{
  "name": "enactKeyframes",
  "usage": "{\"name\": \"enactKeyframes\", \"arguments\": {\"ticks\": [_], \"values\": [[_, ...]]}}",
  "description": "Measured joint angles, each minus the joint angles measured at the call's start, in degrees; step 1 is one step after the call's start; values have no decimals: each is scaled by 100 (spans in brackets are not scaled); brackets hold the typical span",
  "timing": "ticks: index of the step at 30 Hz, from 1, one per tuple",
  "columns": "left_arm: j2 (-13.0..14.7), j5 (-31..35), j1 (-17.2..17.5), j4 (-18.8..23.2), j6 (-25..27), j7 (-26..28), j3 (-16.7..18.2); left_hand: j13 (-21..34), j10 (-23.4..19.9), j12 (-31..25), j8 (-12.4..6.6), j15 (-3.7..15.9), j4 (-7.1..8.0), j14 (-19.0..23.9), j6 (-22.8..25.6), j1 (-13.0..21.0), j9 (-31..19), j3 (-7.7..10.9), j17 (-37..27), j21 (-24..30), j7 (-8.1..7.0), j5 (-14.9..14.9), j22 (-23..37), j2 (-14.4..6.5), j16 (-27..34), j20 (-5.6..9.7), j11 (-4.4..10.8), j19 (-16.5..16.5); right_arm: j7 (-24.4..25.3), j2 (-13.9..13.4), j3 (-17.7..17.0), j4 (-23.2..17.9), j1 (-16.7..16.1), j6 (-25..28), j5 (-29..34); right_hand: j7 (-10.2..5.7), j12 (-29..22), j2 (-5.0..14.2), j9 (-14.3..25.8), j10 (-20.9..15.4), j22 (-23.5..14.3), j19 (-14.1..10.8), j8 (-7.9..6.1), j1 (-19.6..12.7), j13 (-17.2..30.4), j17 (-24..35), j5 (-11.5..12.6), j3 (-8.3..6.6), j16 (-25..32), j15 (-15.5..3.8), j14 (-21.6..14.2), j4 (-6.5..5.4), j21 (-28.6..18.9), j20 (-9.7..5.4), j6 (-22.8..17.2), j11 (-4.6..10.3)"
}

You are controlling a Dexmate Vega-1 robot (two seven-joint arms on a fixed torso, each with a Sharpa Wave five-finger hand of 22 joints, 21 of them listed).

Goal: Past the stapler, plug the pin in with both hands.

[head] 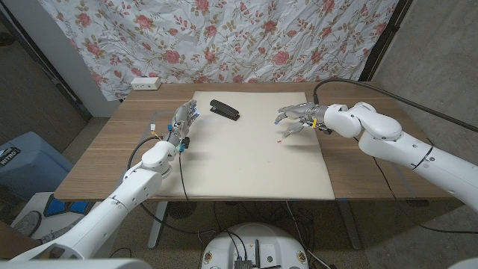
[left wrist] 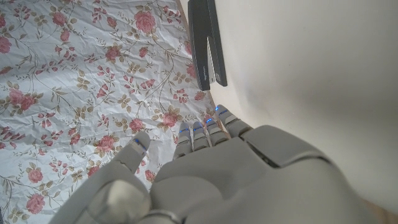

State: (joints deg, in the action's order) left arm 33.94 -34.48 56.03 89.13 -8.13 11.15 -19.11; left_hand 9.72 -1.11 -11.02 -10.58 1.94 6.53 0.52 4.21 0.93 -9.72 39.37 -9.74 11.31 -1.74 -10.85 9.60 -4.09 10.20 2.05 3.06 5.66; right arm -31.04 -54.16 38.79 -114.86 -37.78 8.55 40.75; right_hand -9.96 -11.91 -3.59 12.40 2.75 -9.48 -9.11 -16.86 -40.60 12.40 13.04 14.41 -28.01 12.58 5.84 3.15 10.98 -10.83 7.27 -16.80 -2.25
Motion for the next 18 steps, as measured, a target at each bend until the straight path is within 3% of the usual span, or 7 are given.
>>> {"name": "enactKeyframes", "arguments": {"ticks": [18], "values": [[-7,31,-57,-51,61,-14,-45,0,0,0,0,0,17,0,0,0,0,17,1,0,0,0,17,0,0,31,0,31,-334,296,261,30,95,207,665,-202,0,-92,76,25,1,-71,-243,-330,26,16,0,-24,0,0,1,-24,0,-72,-407,24]]}}
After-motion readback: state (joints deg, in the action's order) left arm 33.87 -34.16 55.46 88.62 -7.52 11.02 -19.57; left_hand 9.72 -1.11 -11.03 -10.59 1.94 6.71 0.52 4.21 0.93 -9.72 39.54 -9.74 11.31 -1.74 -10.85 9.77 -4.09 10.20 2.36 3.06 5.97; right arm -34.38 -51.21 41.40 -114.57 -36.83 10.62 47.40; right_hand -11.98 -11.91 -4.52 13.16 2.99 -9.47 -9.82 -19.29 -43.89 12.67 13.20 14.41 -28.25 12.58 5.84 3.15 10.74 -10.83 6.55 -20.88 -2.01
